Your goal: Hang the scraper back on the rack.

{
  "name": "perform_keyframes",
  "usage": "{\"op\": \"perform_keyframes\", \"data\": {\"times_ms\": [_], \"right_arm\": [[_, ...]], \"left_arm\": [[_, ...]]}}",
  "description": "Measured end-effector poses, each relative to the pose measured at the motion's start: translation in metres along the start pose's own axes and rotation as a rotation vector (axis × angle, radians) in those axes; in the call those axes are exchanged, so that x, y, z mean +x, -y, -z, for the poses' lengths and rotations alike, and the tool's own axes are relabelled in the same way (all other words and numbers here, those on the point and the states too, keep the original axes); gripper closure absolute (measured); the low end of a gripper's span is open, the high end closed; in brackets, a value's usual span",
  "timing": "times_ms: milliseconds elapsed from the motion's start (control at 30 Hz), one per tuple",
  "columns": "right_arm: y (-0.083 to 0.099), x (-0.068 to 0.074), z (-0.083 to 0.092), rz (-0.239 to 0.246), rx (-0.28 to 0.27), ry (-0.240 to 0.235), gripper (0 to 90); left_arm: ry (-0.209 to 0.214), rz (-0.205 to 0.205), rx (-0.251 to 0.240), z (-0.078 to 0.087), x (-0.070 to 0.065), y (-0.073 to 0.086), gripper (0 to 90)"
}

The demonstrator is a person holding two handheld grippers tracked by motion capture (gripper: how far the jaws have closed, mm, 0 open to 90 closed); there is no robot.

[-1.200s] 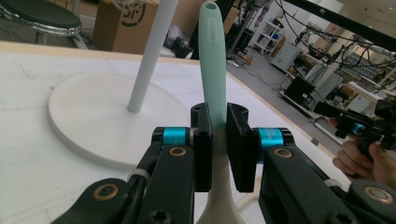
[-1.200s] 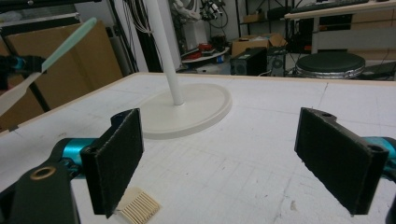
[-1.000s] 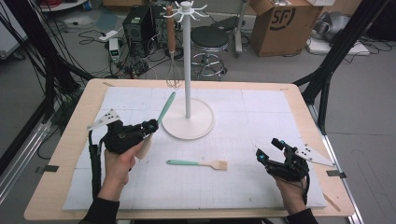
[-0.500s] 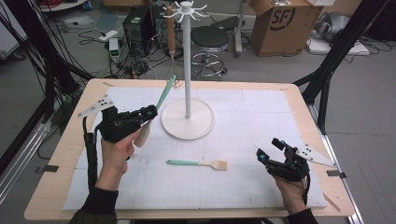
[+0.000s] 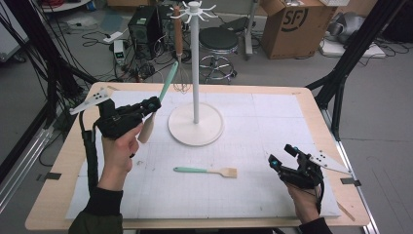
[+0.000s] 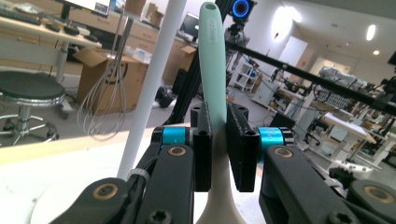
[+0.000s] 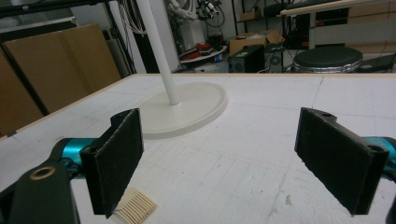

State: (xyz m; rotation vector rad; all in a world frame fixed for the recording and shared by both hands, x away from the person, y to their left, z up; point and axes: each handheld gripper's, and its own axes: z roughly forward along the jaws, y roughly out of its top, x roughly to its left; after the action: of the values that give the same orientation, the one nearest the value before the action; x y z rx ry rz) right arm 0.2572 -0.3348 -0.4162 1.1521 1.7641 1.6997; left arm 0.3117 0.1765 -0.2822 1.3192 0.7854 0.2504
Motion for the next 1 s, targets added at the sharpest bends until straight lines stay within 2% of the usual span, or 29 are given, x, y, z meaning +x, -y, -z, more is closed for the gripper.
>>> {"op": "perform_keyframes", "data": {"times_ms": [200, 433, 500, 567, 633, 833, 1000], "right_arm": [[0.001, -0.001, -0.002, -0.008, 0.001, -0.009, 14.4], [0.0, -0.003, -0.003, -0.019, -0.008, -0.018, 14.5], [0.001, -0.005, -0.003, -0.019, -0.009, -0.018, 14.4], [0.001, -0.006, -0.002, -0.051, -0.018, -0.035, 14.3], [0.001, -0.008, -0.002, -0.074, -0.027, -0.051, 14.2], [0.001, -0.009, -0.001, -0.08, -0.025, -0.049, 14.2], [0.0, -0.009, 0.0, -0.091, -0.033, -0.064, 14.2]], "left_arm": [[0.006, -0.005, -0.015, -0.007, 0.001, -0.006, 81.2], [0.036, 0.029, -0.066, -0.012, 0.008, -0.008, 81.2], [0.046, 0.028, -0.073, -0.014, 0.008, -0.01, 81.2], [0.053, 0.018, -0.081, -0.014, 0.008, -0.013, 81.2], [0.06, 0.025, -0.094, -0.016, 0.007, -0.018, 81.2], [0.07, -0.002, -0.112, -0.021, 0.004, -0.029, 81.2], [0.083, -0.001, -0.139, -0.024, 0.003, -0.031, 81.1]]}}
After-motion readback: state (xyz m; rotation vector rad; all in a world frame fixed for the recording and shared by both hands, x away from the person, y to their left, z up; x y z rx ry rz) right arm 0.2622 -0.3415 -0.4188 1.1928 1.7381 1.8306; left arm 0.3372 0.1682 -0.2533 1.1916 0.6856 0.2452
